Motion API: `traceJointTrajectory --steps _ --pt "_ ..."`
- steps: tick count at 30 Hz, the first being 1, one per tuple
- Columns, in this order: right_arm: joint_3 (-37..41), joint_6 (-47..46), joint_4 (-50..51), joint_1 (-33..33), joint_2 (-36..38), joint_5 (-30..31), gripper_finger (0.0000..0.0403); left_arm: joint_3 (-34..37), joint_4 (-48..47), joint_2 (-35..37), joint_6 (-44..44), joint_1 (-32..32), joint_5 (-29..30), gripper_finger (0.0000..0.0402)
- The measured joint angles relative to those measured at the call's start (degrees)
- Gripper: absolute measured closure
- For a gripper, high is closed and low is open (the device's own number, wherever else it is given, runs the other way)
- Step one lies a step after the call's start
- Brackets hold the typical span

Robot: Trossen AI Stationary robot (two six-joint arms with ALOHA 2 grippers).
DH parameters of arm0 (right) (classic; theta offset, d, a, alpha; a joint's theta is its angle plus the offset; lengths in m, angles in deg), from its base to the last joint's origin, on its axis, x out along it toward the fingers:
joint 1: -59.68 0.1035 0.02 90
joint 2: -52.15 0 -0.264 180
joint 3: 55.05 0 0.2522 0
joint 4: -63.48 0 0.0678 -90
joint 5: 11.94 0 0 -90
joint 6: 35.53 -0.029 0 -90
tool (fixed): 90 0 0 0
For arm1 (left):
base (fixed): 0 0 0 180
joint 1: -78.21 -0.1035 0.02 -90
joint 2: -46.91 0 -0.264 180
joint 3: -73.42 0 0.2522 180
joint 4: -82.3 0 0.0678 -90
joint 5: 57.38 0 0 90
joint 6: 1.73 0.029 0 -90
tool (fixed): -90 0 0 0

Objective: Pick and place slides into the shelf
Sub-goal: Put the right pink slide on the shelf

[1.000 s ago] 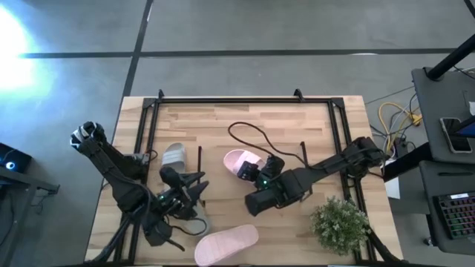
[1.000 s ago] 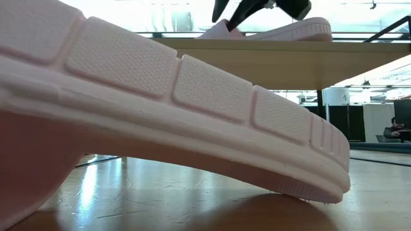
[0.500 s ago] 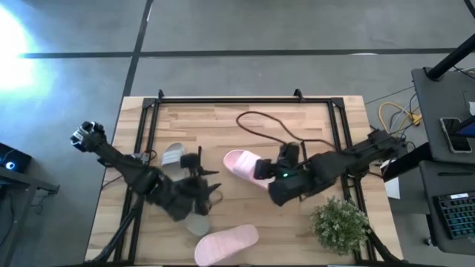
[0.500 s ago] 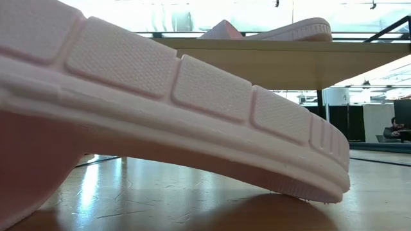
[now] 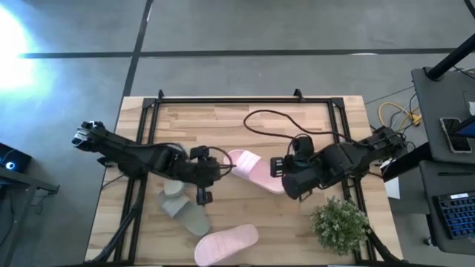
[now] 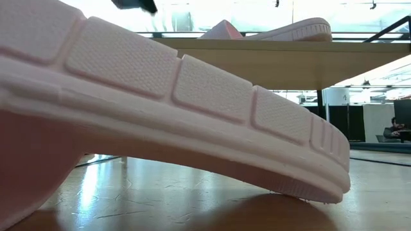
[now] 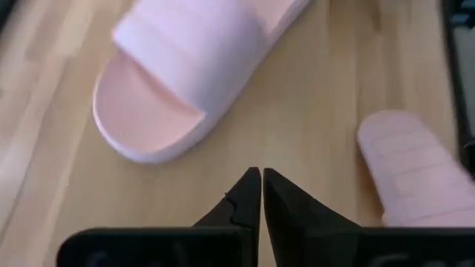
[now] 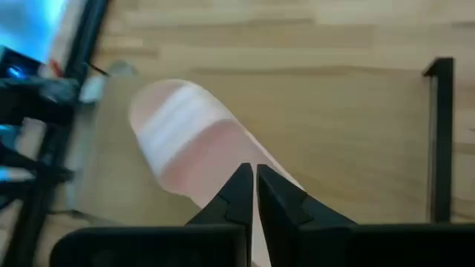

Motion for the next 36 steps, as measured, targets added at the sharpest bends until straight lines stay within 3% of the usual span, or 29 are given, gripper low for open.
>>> traceJointTrajectory --steps 9,21,26,36 --pt "5.74 2.78 -0.03 -5.01 0.24 -2.64 0.0392 0.08 -2.41 -0.97 10.06 -5.83 -2.6 0.0401" --pt "12.72 14.82 0.01 -15.05 0.22 -16.44 0.0392 -0.29 -1.15 -7.08 12.15 -10.53 -12.48 0.0402" --pt "12.87 18.16 -0.06 -13.87 0.22 -20.62 0.0392 -0.94 1.88 -10.38 13.87 -11.32 -12.61 0.0402" --pt "17.02 24.22 -5.52 -10.74 -0.14 -21.4 0.0392 -4.16 3.13 -12.01 18.39 -14.76 -9.77 0.0402"
